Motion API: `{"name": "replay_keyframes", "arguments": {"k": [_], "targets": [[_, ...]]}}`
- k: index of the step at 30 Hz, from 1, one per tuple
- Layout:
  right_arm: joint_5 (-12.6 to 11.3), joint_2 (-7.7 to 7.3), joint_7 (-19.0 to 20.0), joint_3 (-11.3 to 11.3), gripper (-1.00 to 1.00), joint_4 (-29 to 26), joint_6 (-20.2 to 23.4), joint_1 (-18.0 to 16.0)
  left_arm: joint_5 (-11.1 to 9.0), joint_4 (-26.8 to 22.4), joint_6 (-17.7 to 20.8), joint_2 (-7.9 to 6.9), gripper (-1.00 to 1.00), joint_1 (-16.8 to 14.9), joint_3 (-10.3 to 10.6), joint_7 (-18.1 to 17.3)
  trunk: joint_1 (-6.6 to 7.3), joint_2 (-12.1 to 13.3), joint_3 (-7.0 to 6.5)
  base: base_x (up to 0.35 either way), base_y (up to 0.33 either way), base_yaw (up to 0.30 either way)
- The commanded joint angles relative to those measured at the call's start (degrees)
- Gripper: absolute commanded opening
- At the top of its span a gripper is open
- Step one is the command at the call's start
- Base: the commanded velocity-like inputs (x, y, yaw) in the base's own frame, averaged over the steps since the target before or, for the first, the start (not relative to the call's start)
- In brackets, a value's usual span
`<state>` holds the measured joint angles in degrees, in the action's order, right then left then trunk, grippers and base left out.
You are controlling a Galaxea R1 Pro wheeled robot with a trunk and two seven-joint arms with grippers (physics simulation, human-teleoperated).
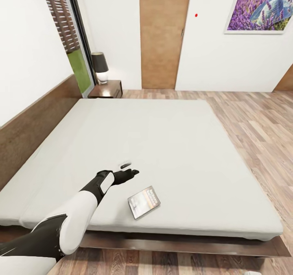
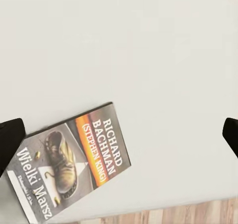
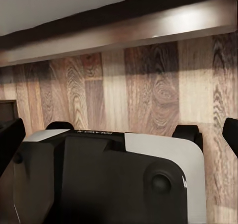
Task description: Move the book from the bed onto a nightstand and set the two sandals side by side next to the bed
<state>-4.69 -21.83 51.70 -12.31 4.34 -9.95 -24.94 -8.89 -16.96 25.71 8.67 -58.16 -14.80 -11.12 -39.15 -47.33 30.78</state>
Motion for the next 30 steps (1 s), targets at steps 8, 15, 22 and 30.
{"name": "replay_keyframes", "arguments": {"k": [8,15,22,30], "targets": [[-0.5,0.02,0.2,0.2,1.0,0.3,-0.2,-0.1,-0.4,-0.1,0.4,0.0,1.0,0.0,-0.3,0.0,-0.03,0.0,0.79,0.053,-0.045,0.0],[-0.5,0.03,0.2,0.2,1.0,0.2,-0.2,-0.1,-0.3,-0.1,0.4,-0.06,1.0,0.0,-0.3,0.0,-0.03,0.0,1.42,0.003,-0.003,0.0],[-0.5,0.03,0.2,0.2,1.0,0.3,-0.2,-0.1,-0.3,-0.2,0.4,-0.06,1.0,0.0,-0.3,0.0,-0.03,0.0,2.05,0.0,0.0,0.0],[-0.5,0.04,0.2,0.2,1.0,0.2,-0.2,-0.1,-0.3,-0.2,0.4,-0.06,1.0,0.0,-0.3,0.0,-0.03,0.0,2.78,0.0,0.0,0.0]]}}
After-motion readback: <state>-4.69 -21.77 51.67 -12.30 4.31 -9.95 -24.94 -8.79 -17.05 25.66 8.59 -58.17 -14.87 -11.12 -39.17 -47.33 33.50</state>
